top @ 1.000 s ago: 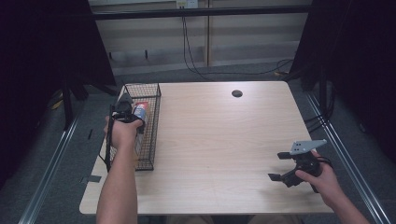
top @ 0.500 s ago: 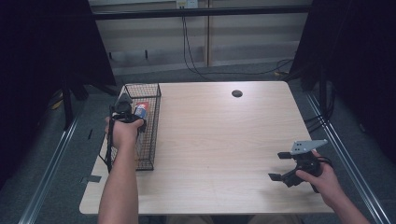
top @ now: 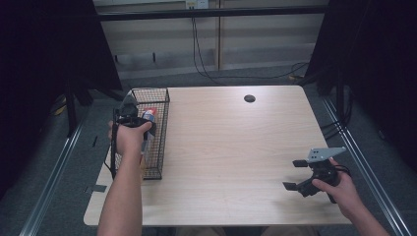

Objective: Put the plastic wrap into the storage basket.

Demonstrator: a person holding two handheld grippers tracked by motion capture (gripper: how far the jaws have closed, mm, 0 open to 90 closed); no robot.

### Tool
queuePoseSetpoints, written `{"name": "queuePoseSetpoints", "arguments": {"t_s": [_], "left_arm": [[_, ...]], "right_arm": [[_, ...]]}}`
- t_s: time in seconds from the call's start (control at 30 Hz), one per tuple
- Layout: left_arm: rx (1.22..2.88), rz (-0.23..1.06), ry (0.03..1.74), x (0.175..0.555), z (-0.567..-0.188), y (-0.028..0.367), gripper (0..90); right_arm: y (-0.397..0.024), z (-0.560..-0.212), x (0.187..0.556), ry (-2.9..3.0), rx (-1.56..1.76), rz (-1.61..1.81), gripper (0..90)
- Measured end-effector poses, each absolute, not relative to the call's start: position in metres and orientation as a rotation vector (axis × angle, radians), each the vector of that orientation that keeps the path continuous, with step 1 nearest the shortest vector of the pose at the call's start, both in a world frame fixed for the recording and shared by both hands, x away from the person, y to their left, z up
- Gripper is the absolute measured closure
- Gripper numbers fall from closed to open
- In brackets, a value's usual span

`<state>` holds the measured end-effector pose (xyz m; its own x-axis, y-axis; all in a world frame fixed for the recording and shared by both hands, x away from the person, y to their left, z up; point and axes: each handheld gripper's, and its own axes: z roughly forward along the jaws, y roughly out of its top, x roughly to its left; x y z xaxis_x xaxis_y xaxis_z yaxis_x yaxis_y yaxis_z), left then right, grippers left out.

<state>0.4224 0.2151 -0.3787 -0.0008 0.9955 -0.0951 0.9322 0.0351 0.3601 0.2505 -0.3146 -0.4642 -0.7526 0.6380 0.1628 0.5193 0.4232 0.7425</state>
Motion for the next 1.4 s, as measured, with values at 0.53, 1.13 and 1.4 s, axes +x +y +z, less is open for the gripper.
{"name": "queuePoseSetpoints", "arguments": {"t_s": [0.53,1.13,1.4], "left_arm": [[1.935,0.21,1.854,0.416,-0.356,0.188,22.5],[1.94,0.154,1.696,0.408,-0.352,0.152,21.9],[1.961,0.134,1.637,0.405,-0.353,0.135,21.3]], "right_arm": [[-0.314,-0.462,0.248,2.515,1.035,1.25,3.7],[-0.313,-0.462,0.249,2.523,1.031,1.248,3.7],[-0.312,-0.463,0.249,2.526,1.035,1.248,3.7]]}}
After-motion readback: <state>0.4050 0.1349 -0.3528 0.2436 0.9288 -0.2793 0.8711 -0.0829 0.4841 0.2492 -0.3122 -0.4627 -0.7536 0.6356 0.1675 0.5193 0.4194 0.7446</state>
